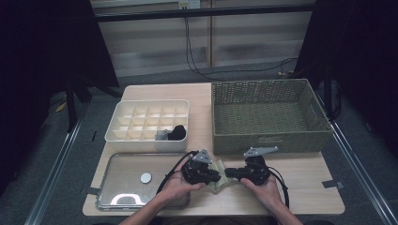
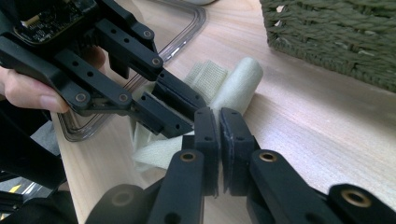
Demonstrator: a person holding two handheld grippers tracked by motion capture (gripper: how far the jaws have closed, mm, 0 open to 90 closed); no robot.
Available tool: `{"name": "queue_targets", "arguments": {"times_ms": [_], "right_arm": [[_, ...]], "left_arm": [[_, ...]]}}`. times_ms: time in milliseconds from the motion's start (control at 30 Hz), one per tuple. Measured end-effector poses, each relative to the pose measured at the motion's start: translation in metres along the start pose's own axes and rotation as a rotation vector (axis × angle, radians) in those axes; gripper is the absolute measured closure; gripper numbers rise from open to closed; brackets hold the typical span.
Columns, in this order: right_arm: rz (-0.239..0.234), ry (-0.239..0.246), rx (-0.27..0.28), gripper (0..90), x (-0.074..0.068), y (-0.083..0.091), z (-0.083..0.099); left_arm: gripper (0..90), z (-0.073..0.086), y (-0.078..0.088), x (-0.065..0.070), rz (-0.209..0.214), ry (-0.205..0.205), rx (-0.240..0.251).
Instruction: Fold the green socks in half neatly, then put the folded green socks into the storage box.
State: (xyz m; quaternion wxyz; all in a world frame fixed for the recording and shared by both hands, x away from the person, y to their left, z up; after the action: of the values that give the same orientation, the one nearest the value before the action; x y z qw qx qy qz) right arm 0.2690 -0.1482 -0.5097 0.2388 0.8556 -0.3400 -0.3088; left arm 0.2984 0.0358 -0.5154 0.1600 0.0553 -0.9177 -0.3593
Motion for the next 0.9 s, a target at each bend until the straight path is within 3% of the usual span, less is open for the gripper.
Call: {"name": "queue_targets", "arguments": {"times_ms": [100, 267, 467, 500, 533, 567, 800, 900], "right_arm": [[-0.004, -0.002, 0.010, 86.5, 0.000, 0.002, 0.000], [-0.005, 0.002, 0.016, 86.6, -0.001, 0.005, 0.000], [0.003, -0.010, 0.024, 86.5, 0.003, 0.014, 0.003], [0.003, -0.010, 0.024, 86.5, 0.003, 0.014, 0.003], [0.005, -0.010, 0.028, 86.5, 0.003, 0.015, 0.003], [0.007, -0.014, 0.035, 86.5, 0.005, 0.018, 0.002], [0.020, -0.015, 0.057, 86.4, 0.012, 0.027, 0.001], [0.027, -0.020, 0.057, 86.4, 0.017, 0.029, 0.002]], "left_arm": [[76.9, -0.001, -0.002, -0.001, 0.027, 0.022, 0.014], [76.9, -0.005, -0.004, 0.004, 0.004, -0.017, -0.020], [73.1, -0.009, -0.008, 0.006, 0.027, -0.012, -0.009], [73.1, -0.010, -0.009, 0.006, 0.027, -0.010, 0.017], [72.0, -0.011, -0.005, 0.006, 0.032, -0.008, 0.005], [71.2, -0.011, -0.004, 0.006, 0.033, -0.007, 0.028], [69.6, -0.008, 0.015, 0.004, 0.010, 0.011, 0.065], [66.6, -0.002, 0.024, 0.005, -0.013, 0.006, 0.044]]}}
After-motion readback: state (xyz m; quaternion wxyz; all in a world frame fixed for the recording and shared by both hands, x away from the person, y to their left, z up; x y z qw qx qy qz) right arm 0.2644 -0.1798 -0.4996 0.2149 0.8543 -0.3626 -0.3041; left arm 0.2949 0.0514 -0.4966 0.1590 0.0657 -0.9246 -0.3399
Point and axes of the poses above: each handheld gripper's, and its own axes: y roughly backward along the jaws, z roughly out of its underside, x roughly to its right, the point moved 3 cm from there along -y, roughly forward along the jaws, and after that the axes turned 5 degrees about z, right-handed, at the moved point
